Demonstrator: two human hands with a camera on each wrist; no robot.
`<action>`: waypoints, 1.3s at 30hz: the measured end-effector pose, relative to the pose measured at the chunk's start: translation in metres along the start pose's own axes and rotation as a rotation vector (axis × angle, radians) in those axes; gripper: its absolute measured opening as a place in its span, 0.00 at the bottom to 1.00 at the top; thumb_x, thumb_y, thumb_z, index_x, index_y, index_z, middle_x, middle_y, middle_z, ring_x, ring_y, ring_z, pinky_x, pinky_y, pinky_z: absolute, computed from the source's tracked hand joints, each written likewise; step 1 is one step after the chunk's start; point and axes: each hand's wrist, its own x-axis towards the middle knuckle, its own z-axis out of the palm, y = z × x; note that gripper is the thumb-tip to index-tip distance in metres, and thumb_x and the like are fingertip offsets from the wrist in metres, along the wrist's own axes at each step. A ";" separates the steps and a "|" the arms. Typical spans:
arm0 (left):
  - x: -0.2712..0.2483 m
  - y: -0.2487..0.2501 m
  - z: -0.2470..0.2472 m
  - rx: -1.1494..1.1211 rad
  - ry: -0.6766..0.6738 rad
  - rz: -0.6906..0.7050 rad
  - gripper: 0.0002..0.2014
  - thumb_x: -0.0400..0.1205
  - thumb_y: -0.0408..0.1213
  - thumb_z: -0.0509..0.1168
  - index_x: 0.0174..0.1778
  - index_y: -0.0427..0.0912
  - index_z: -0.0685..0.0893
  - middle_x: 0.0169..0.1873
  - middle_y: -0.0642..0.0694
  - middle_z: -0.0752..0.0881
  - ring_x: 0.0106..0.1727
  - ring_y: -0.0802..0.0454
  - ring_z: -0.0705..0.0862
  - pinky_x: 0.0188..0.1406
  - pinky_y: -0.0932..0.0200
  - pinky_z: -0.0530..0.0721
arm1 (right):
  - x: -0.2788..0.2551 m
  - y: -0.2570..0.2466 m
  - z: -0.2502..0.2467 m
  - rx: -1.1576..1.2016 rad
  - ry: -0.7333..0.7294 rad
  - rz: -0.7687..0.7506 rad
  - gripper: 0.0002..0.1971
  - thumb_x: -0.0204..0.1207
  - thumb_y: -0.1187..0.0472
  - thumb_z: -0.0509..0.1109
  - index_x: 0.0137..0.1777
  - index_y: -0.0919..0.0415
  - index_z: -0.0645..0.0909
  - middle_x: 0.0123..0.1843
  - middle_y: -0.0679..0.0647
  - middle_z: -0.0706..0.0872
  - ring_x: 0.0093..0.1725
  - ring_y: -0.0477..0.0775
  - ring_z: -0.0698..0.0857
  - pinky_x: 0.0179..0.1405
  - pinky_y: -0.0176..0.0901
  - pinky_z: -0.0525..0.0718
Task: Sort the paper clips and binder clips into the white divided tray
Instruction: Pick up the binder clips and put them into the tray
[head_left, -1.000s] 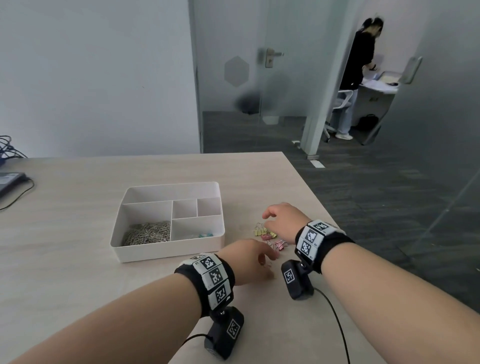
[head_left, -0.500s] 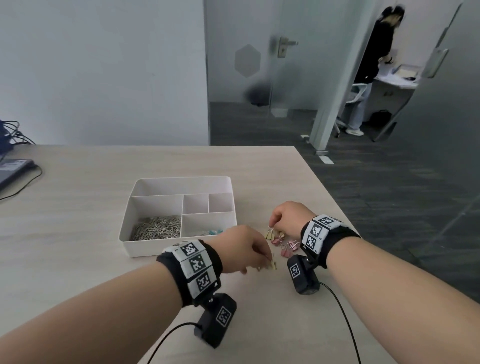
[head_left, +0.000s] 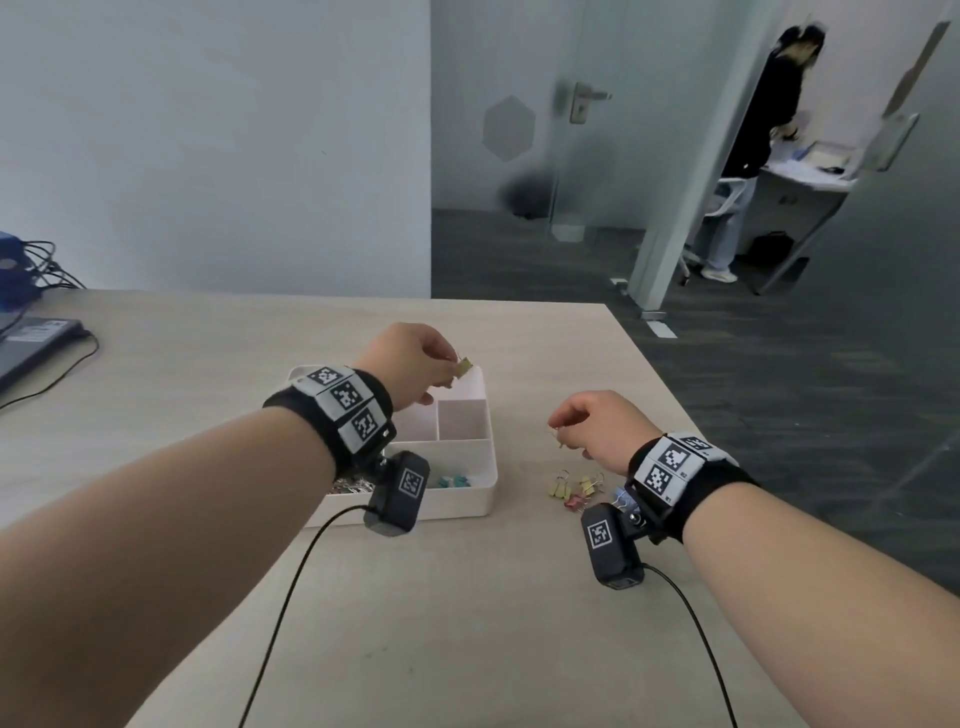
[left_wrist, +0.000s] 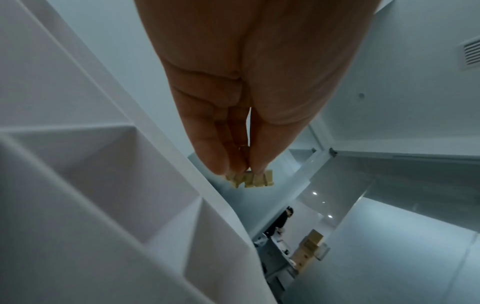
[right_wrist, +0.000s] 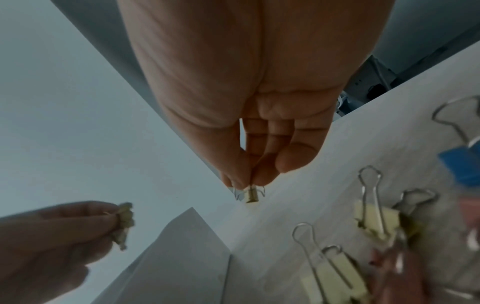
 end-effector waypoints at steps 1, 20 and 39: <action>0.007 -0.002 -0.001 0.044 0.006 -0.010 0.00 0.78 0.33 0.73 0.43 0.42 0.88 0.40 0.42 0.93 0.42 0.47 0.91 0.41 0.47 0.94 | -0.001 -0.002 0.001 0.045 0.004 0.009 0.08 0.77 0.68 0.72 0.48 0.54 0.88 0.45 0.52 0.91 0.41 0.51 0.87 0.45 0.50 0.88; -0.010 0.050 0.117 0.856 -0.477 0.280 0.14 0.79 0.51 0.68 0.60 0.55 0.88 0.55 0.58 0.89 0.60 0.50 0.84 0.69 0.44 0.73 | -0.017 0.008 -0.023 -0.544 -0.137 0.108 0.10 0.76 0.61 0.71 0.49 0.58 0.93 0.49 0.53 0.93 0.50 0.54 0.90 0.55 0.45 0.88; 0.014 0.027 0.043 0.430 -0.119 0.151 0.05 0.77 0.48 0.69 0.35 0.59 0.88 0.39 0.61 0.88 0.45 0.54 0.86 0.53 0.50 0.86 | 0.007 -0.023 -0.014 -0.182 0.077 -0.003 0.06 0.76 0.55 0.75 0.42 0.55 0.91 0.35 0.46 0.89 0.45 0.53 0.90 0.46 0.43 0.83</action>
